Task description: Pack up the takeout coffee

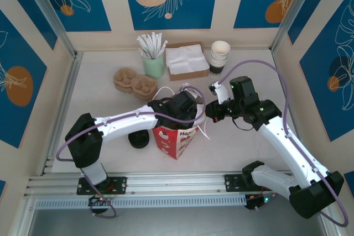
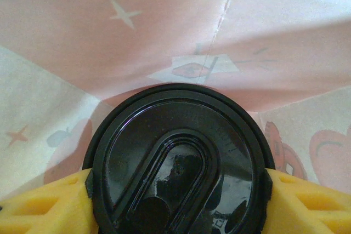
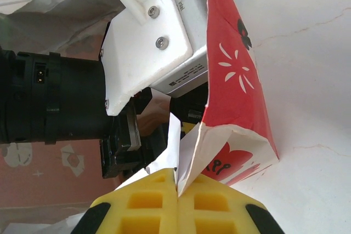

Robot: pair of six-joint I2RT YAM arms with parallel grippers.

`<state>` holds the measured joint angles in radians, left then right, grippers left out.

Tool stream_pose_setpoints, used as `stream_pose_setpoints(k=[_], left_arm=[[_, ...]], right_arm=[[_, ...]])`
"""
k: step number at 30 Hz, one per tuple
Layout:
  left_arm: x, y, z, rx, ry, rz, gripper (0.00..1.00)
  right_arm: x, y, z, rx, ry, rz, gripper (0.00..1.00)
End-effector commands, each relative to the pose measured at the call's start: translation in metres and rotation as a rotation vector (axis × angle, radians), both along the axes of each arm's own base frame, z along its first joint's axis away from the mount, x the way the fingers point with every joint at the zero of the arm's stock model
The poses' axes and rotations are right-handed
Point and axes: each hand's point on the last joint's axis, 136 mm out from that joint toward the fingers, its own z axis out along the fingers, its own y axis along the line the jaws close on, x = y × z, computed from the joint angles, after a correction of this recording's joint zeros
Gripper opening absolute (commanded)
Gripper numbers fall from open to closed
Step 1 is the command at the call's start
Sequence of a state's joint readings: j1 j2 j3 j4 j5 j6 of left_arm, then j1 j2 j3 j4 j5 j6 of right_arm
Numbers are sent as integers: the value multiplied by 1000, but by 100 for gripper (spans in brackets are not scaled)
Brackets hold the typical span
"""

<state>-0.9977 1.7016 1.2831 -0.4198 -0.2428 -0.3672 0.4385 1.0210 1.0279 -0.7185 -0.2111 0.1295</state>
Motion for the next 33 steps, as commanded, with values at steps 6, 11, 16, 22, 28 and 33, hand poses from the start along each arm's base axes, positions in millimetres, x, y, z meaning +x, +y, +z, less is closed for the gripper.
stream_pose_setpoints(k=[6, 11, 16, 22, 28, 33], left_arm=[[-27, 16, -55, 89, 135, -74, 67], [-29, 17, -59, 83, 145, -67, 67], [-36, 23, -70, 96, 173, -62, 67], [-39, 23, -78, 104, 189, -76, 66], [-44, 25, -89, 125, 219, -80, 66], [-41, 24, -82, 127, 197, -87, 67]], right_arm=[[6, -6, 0, -2, -63, -37, 5], [5, -7, -1, -4, -64, -41, 5], [5, -8, -1, -4, -70, -44, 5], [5, -6, -2, 0, -67, -37, 5], [5, -6, -2, -1, -63, -37, 6], [6, -6, -2, 12, -49, -54, 5]])
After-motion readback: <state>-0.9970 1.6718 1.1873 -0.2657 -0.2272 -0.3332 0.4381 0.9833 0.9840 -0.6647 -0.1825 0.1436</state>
